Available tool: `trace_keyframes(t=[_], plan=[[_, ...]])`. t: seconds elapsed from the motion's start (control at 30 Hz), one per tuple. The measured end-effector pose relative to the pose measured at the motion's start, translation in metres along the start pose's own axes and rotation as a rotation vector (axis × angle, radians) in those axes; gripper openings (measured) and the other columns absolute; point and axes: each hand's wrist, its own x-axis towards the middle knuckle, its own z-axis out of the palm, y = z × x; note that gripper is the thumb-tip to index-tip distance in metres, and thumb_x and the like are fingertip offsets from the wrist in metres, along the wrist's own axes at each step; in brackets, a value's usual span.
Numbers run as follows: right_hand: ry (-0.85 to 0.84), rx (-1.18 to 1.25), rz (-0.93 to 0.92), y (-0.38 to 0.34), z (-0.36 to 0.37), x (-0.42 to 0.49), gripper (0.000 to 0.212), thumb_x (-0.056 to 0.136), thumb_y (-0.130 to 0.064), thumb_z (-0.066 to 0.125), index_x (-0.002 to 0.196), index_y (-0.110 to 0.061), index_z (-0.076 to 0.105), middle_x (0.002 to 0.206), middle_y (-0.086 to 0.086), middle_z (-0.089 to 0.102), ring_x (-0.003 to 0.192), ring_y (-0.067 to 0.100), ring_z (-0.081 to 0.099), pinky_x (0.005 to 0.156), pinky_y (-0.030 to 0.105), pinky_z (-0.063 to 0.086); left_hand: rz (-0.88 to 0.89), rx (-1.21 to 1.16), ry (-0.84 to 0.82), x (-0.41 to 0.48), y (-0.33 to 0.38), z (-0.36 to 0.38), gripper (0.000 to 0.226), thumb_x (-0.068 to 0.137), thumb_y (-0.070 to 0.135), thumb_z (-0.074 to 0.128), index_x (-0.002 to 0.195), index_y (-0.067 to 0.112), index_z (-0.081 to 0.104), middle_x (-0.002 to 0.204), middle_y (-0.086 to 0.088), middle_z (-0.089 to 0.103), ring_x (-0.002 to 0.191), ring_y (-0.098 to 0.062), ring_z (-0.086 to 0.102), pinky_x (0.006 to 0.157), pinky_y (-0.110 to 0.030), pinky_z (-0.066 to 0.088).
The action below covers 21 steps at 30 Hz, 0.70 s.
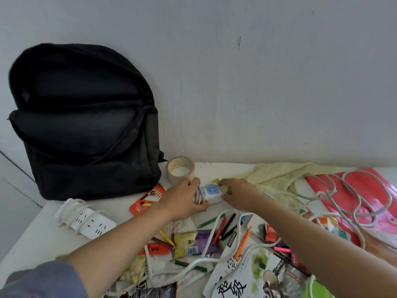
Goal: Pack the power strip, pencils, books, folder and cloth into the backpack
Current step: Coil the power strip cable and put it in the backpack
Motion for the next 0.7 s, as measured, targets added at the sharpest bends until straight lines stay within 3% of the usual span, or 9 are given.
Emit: trace_keyframes(t=[0.07, 0.13, 0.2, 0.27, 0.33, 0.43, 0.57, 0.7], plan=[[-0.001, 0.054, -0.006, 0.001, -0.006, 0.005, 0.036, 0.098, -0.029, 0.053, 0.133, -0.027, 0.059, 0.120, 0.003, 0.064, 0.108, 0.026, 0.062, 0.086, 0.034, 0.051, -0.009, -0.049, -0.021, 0.001, -0.001, 0.001, 0.062, 0.086, 0.068, 0.060, 0.129, 0.027, 0.039, 0.117, -0.003, 0.055, 0.095, -0.024, 0.059, 0.067, -0.034, 0.041], [0.060, 0.111, -0.029, 0.002, -0.013, 0.006, 0.023, 0.098, -0.028, 0.056, 0.116, -0.025, 0.070, 0.096, -0.006, 0.064, 0.092, 0.021, 0.064, 0.073, 0.028, 0.048, 0.005, -0.116, -0.010, -0.001, -0.003, -0.002, 0.050, 0.084, 0.066, 0.062, 0.112, 0.028, 0.043, 0.103, 0.003, 0.058, 0.084, -0.019, 0.058, 0.065, -0.036, 0.045], [0.153, 0.222, -0.061, 0.002, -0.021, 0.006, 0.014, 0.096, -0.032, 0.062, 0.093, -0.023, 0.073, 0.074, -0.006, 0.065, 0.071, 0.016, 0.061, 0.061, 0.025, 0.045, 0.032, -0.302, 0.025, -0.005, -0.001, -0.013, 0.040, 0.087, 0.057, 0.066, 0.102, 0.025, 0.049, 0.089, 0.007, 0.060, 0.074, -0.013, 0.057, 0.065, -0.035, 0.046], [0.232, 0.386, -0.118, 0.001, -0.030, 0.004, 0.021, 0.094, -0.032, 0.067, 0.079, -0.018, 0.073, 0.067, 0.000, 0.069, 0.059, 0.011, 0.056, 0.059, 0.024, 0.043, 0.034, -0.546, 0.069, -0.009, 0.002, -0.033, 0.028, 0.089, 0.044, 0.071, 0.096, 0.021, 0.057, 0.081, 0.006, 0.061, 0.066, -0.011, 0.055, 0.061, -0.034, 0.047], [0.282, 0.581, -0.182, -0.003, -0.042, -0.002, 0.024, 0.094, -0.026, 0.068, 0.076, -0.012, 0.074, 0.063, 0.001, 0.069, 0.055, 0.009, 0.054, 0.057, 0.020, 0.044, 0.051, -0.841, 0.059, -0.013, 0.004, -0.056, 0.027, 0.082, 0.042, 0.073, 0.090, 0.019, 0.063, 0.075, 0.002, 0.060, 0.065, -0.013, 0.057, 0.060, -0.037, 0.048], [0.282, 0.707, -0.256, -0.009, -0.057, -0.009, 0.027, 0.094, -0.024, 0.068, 0.070, -0.012, 0.071, 0.059, 0.002, 0.066, 0.054, 0.011, 0.056, 0.060, 0.022, 0.048, 0.060, -1.191, 0.107, -0.025, 0.010, -0.086, 0.055, 0.067, 0.052, 0.067, 0.095, 0.004, 0.063, 0.073, -0.003, 0.060, 0.068, -0.018, 0.061, 0.060, -0.025, 0.046], [0.124, 0.786, -0.262, -0.019, -0.065, -0.027, 0.061, 0.096, -0.054, 0.053, 0.076, 0.001, 0.070, 0.054, 0.010, 0.061, 0.051, 0.020, 0.052, 0.065, 0.029, 0.046, 0.061, -1.454, 0.304, -0.045, 0.022, -0.127, 0.038, 0.081, 0.039, 0.060, 0.103, 0.008, 0.060, 0.088, -0.014, 0.066, 0.076, -0.025, 0.067, 0.068, -0.031, 0.052], [0.055, 0.754, -0.294, -0.028, -0.075, -0.054, 0.065, 0.097, -0.058, 0.048, 0.082, 0.002, 0.067, 0.054, 0.009, 0.058, 0.055, 0.021, 0.050, 0.066, 0.028, 0.044, 0.034, -1.546, 0.420, -0.066, 0.023, -0.164, 0.033, 0.096, 0.039, 0.056, 0.115, 0.012, 0.060, 0.087, -0.007, 0.068, 0.074, -0.017, 0.066, 0.061, -0.027, 0.046]])
